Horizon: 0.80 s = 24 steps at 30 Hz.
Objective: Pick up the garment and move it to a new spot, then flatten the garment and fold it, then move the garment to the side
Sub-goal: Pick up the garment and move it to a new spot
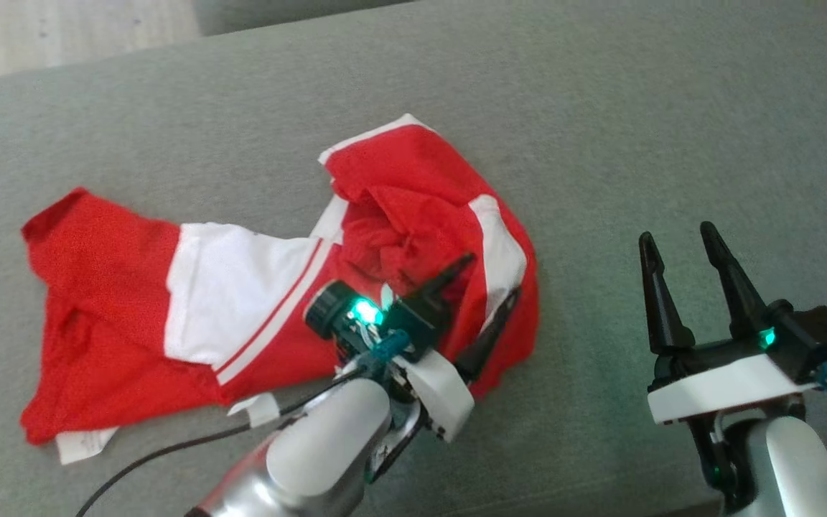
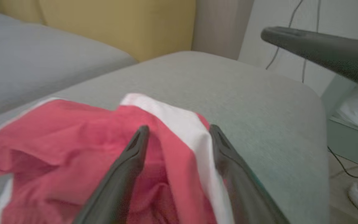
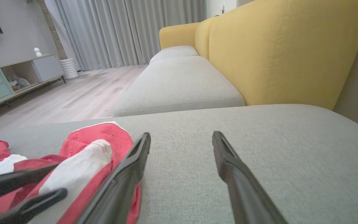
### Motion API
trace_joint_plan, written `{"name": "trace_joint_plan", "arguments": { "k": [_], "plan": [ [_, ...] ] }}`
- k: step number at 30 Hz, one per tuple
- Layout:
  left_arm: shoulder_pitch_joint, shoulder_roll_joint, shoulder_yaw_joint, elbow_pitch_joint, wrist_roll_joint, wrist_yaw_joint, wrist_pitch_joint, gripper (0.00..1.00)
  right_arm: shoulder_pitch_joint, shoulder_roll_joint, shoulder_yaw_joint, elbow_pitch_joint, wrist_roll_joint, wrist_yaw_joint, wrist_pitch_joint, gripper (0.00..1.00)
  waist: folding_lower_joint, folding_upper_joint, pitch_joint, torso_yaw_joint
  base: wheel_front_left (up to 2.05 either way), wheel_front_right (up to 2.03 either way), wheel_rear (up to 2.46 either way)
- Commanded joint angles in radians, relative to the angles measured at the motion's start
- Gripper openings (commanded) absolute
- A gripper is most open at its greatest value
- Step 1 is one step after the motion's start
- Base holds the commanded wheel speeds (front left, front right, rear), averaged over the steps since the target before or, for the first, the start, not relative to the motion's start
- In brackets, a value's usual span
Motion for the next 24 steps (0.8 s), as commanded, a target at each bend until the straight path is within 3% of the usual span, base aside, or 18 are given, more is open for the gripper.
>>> {"name": "trace_joint_plan", "arguments": {
  "k": [1, 4, 9, 10, 15, 20, 24],
  "plan": [
    [-0.045, -0.001, 0.045, -0.033, 0.000, 0.038, -0.050, 1.00, -0.025, -0.005, 0.016, -0.033, -0.005, -0.001, -0.007, 1.00, -0.0001, 0.0000, -0.025, 0.037, 0.00, 0.00, 0.00],
    [-0.037, 0.018, 0.098, -0.040, -0.007, 0.091, -0.116, 1.00, -0.016, -0.006, 0.014, -0.038, -0.009, -0.001, 0.001, 1.00, -0.0001, 0.0000, -0.041, 0.068, 0.00, 0.00, 0.00],
    [0.006, 0.105, 0.219, -0.091, -0.031, 0.180, -0.186, 1.00, -0.004, -0.011, 0.006, -0.052, -0.017, -0.001, 0.016, 1.00, -0.0001, 0.0000, -0.057, 0.119, 0.00, 0.00, 0.00],
    [0.006, 0.105, 0.219, -0.091, -0.031, 0.180, -0.186, 1.00, -0.004, -0.011, 0.006, -0.052, -0.017, -0.001, 0.016, 1.00, -0.0001, 0.0000, -0.057, 0.119, 0.00, 0.00, 0.00],
    [0.101, 0.204, 0.363, -0.157, -0.065, 0.257, -0.210, 1.00, 0.005, -0.016, 0.000, -0.068, -0.025, -0.001, 0.033, 1.00, -0.0001, 0.0000, -0.069, 0.157, 0.00, 0.00, 0.00],
    [0.228, 0.279, 0.504, -0.261, -0.072, 0.295, -0.213, 1.00, 0.020, -0.020, -0.006, -0.081, -0.031, -0.001, 0.049, 1.00, -0.0001, 0.0000, -0.084, 0.179, 0.00, 0.00, 0.00],
    [0.337, 0.312, 0.565, -0.314, -0.073, 0.288, -0.213, 1.00, 0.039, -0.023, -0.017, -0.087, -0.034, -0.001, 0.062, 1.00, -0.0001, 0.0000, -0.103, 0.187, 0.00, 0.00, 0.00]
  ]
}}
